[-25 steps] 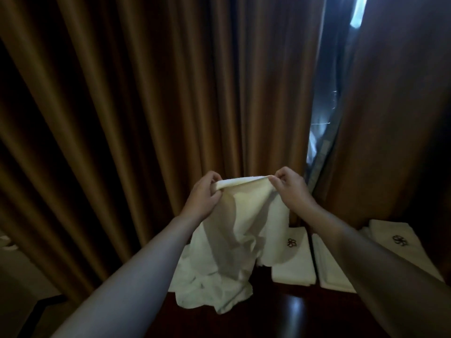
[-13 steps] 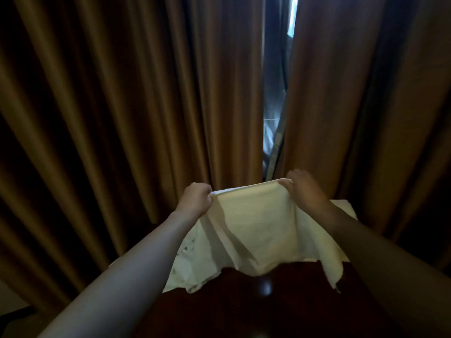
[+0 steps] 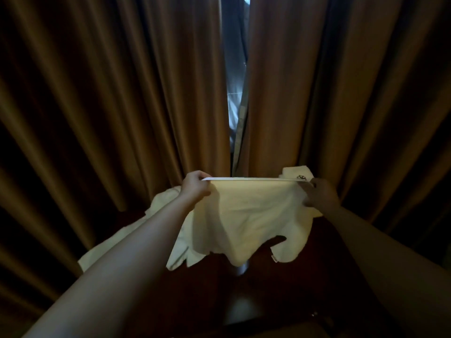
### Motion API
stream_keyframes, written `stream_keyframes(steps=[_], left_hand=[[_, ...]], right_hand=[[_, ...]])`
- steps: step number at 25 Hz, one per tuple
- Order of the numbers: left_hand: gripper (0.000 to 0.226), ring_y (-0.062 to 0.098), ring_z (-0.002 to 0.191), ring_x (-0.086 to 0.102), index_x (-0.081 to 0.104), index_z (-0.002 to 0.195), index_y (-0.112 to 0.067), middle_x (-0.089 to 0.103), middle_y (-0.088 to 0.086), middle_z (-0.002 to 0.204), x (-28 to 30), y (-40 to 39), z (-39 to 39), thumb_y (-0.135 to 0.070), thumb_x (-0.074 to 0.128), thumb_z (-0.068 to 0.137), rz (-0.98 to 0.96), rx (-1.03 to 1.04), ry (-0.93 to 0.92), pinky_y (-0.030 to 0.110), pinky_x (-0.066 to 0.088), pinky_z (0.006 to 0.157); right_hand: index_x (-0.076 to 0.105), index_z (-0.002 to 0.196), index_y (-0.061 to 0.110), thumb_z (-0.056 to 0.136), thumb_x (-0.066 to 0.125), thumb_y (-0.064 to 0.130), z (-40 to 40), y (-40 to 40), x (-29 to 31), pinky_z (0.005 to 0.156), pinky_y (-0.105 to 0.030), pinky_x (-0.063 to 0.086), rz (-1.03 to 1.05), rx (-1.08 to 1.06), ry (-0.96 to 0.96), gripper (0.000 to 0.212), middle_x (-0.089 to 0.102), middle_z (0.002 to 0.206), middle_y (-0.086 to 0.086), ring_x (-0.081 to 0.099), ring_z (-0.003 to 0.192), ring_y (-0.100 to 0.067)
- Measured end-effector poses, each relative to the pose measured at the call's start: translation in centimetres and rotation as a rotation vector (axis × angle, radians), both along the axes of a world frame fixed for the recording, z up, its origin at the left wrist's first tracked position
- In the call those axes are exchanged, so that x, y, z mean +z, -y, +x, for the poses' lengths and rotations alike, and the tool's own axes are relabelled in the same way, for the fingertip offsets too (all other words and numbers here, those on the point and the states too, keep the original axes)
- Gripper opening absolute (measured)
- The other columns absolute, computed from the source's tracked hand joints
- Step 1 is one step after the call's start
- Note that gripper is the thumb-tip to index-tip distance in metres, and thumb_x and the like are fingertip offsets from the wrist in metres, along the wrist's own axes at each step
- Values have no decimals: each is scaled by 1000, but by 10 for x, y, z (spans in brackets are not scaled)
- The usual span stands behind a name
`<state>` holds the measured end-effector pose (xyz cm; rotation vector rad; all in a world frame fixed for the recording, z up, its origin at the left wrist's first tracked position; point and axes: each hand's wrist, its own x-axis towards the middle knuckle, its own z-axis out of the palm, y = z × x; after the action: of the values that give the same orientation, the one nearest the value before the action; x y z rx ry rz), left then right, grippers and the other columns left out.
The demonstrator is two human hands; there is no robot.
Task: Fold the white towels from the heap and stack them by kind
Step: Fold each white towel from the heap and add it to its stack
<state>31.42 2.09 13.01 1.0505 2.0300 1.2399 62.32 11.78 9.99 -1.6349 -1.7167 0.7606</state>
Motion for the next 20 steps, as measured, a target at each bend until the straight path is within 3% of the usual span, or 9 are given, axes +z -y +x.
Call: stream_keyframes(steps=[3,7,15,17,20], left_hand=[[15,19,90,64,71,87,-22,70,1,93,-14,5,6,-16,57,89,47,-16,-212,36,56,81],[19,16,92,63,73,99,-14,72,3,99,-31,4,18,-13,56,90,19,-24,-352,23,42,71],[22,9,85,57,69,105,-12,69,1,98,-38,-31,60,-11,51,93,83,89,-362,19,40,65],[22,8,84,57,69,105,-13,69,-1,97,-39,-40,71,-12,50,94,96,141,-341,18,40,63],[20,11,87,59,68,102,-15,69,-1,97,-33,-45,82,-15,50,94,155,210,-316,27,48,72]], right_hand=[[60,86,7,93,57,37,14,9,-10,68,-38,53,25,-29,2,32,62,83,-10,63,80,-29],[64,88,6,92,59,33,34,5,-10,68,-37,48,32,9,85,28,63,84,-11,59,78,-25],[66,93,6,90,60,31,69,-48,0,64,-30,43,90,92,103,26,63,87,-8,57,77,-17],[65,96,6,91,60,33,76,-61,-3,67,-29,42,154,123,118,27,62,93,-7,57,83,-18],[64,99,3,92,62,29,79,-71,0,77,-31,41,303,146,103,28,57,100,-11,52,94,-23]])
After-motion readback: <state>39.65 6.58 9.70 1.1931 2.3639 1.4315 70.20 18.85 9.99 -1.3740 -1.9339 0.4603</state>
